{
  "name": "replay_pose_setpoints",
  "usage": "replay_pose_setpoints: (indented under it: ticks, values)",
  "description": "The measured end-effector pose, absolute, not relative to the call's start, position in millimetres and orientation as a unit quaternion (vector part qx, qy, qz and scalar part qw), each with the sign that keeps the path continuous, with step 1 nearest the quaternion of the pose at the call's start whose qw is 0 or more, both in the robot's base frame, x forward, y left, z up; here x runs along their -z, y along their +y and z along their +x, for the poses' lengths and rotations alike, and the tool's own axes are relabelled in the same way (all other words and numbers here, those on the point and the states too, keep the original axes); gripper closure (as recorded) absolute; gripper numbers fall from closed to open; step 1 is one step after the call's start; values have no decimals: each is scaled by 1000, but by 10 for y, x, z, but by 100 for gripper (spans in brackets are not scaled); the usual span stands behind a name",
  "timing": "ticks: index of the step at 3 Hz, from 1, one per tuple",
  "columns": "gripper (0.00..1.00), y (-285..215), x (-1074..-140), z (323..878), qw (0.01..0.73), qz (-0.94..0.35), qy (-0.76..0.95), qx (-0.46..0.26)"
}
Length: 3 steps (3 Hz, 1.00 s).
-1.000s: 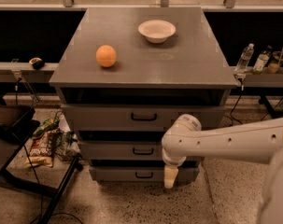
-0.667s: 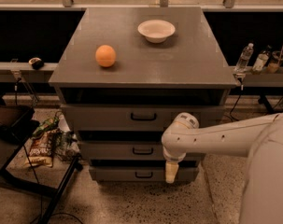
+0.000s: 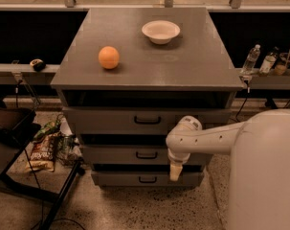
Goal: Open middle drawer
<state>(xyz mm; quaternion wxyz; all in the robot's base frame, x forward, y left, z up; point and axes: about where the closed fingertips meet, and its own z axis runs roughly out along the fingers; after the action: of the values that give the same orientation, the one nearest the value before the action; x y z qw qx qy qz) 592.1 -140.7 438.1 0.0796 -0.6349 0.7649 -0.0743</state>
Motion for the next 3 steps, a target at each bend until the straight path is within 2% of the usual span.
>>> replay_pose_setpoints:
  ticks: [2,3]
  values:
    - [64,-1619,-4366,5830,78,-613,783,75]
    - [93,-1721,-4457,5764,80,-604,789,81]
